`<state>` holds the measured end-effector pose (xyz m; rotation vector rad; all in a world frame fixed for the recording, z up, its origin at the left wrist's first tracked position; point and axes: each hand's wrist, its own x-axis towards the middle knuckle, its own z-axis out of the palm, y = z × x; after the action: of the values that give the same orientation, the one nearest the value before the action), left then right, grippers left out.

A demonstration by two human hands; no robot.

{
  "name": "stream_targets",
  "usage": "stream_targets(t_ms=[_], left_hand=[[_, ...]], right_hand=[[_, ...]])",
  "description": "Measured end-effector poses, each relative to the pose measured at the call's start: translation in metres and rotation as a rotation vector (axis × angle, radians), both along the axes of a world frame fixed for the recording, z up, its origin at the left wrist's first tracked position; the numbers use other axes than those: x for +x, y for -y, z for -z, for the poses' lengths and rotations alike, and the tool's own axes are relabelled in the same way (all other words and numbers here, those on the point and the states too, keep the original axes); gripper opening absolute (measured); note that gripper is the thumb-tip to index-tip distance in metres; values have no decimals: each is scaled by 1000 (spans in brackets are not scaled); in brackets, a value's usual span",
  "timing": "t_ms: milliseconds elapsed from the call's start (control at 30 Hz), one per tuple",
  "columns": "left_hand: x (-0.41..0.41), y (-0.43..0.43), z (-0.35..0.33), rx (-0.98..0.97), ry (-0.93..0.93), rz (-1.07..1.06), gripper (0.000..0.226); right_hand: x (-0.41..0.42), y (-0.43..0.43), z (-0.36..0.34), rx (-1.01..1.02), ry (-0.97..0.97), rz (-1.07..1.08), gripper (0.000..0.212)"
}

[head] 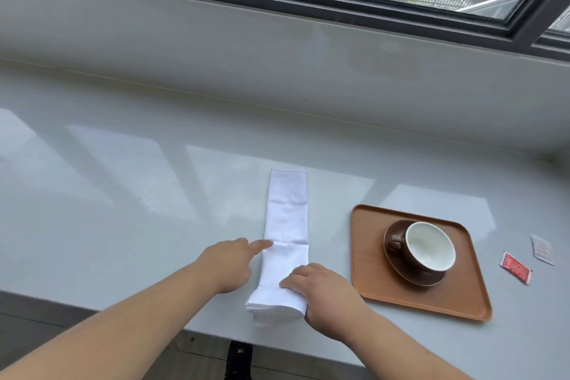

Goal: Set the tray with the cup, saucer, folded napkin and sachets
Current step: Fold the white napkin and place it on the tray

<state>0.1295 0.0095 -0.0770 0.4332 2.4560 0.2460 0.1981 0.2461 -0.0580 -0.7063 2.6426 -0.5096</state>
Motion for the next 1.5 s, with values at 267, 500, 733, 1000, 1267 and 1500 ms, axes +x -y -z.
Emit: stream_targets(t_ms=[267, 500, 733, 1000, 1267, 1500], left_hand=[[-39, -15, 11, -46, 153, 0, 38], [-69, -2, 17, 380, 422, -292, 32], [-85, -8, 24, 459, 521, -293, 6], [-99, -10, 35, 455, 597, -327, 17], [-102, -9, 40, 440, 620, -335, 26], [-88, -13, 37, 331, 349, -360, 31]], right_hand=[[-45, 0, -14, -363, 221, 334, 14], [-123, 11, -18, -733, 417, 661, 33], [-192, 11, 0, -777, 481, 840, 22], [-229, 11, 19, -754, 477, 947, 24], [-242, 18, 31, -485, 306, 917, 19], [-208, 13, 27, -202, -94, 829, 39]])
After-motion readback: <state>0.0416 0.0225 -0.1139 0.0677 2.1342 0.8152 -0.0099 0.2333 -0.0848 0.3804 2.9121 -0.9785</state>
